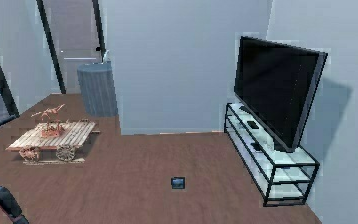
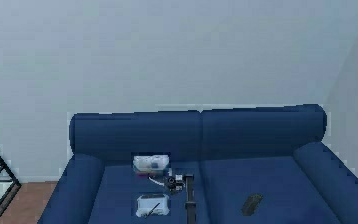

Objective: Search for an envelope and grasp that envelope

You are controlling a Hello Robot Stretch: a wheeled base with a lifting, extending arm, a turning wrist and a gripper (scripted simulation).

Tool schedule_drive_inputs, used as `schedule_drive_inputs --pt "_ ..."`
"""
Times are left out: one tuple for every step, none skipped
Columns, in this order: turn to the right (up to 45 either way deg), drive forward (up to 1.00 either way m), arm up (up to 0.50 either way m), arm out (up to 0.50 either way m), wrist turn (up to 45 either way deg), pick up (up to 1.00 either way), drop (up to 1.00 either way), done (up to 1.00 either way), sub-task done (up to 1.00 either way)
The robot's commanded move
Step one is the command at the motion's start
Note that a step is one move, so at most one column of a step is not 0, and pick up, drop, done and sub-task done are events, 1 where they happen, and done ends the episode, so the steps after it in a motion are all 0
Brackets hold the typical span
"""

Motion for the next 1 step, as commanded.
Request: schedule_drive_inputs --pt "0.0 0.0 0.0 0.0 0.0 0.0 0.0 1.0 0.0"
